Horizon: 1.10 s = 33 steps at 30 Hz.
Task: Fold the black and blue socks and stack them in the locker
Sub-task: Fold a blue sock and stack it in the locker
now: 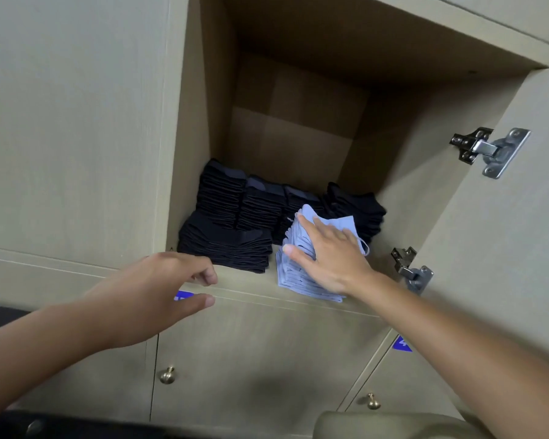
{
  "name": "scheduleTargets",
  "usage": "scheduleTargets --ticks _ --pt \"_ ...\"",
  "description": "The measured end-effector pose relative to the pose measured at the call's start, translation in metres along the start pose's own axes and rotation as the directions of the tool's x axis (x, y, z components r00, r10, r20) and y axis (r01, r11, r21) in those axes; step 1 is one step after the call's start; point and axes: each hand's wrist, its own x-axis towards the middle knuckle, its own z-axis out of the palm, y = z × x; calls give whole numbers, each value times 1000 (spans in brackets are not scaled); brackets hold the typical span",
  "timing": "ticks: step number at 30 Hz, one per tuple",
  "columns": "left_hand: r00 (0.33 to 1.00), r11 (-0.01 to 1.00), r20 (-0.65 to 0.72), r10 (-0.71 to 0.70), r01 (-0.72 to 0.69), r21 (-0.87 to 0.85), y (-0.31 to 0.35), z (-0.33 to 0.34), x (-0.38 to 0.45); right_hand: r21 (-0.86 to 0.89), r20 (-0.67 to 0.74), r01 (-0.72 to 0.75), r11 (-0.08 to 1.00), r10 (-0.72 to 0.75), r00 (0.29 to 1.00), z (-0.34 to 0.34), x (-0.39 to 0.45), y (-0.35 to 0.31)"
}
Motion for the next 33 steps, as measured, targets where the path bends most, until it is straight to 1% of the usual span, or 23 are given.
scheduleTargets --ticks 5,8,10,14,16,18,20,23,25,30,33 --pt "999 1000 13 -29 29 12 -9 -3 -6 3 -9 -32 999 32 999 0 -2 -1" --pt "999 999 5 -48 48 24 -14 -6 -10 0 -10 -21 1000 21 1000 -1 -2 1" --pt "998 998 3 -59 59 28 -16 -8 -12 11 -27 -9 1000 9 1000 -6 2 3" --pt "998 997 -4 -67 67 35 -24 -11 -18 46 -72 -31 998 35 997 -25 6 1" --pt "997 997 -14 -72 72 41 -28 -13 -21 86 -137 -40 996 52 989 -31 5 -4" --pt "997 996 -19 -78 79 40 -30 -17 -24 108 -220 -19 994 42 974 -35 4 -11" --pt "994 993 -8 -110 110 40 -33 -21 -27 95 -304 26 995 5 953 -36 2 -19" --pt "990 989 -8 -143 144 40 -36 -27 -31 76 -431 109 991 -66 900 -36 -3 -35" --pt "986 986 -9 -165 166 37 -37 -31 -34 83 -483 175 981 -114 868 -36 -8 -50" --pt "977 975 1 -212 212 64 -42 -41 -42 172 -461 323 931 -214 861 -27 -34 -92" --pt "965 963 22 -262 260 71 -46 -50 -48 277 -341 344 897 -243 908 -13 -46 -110"
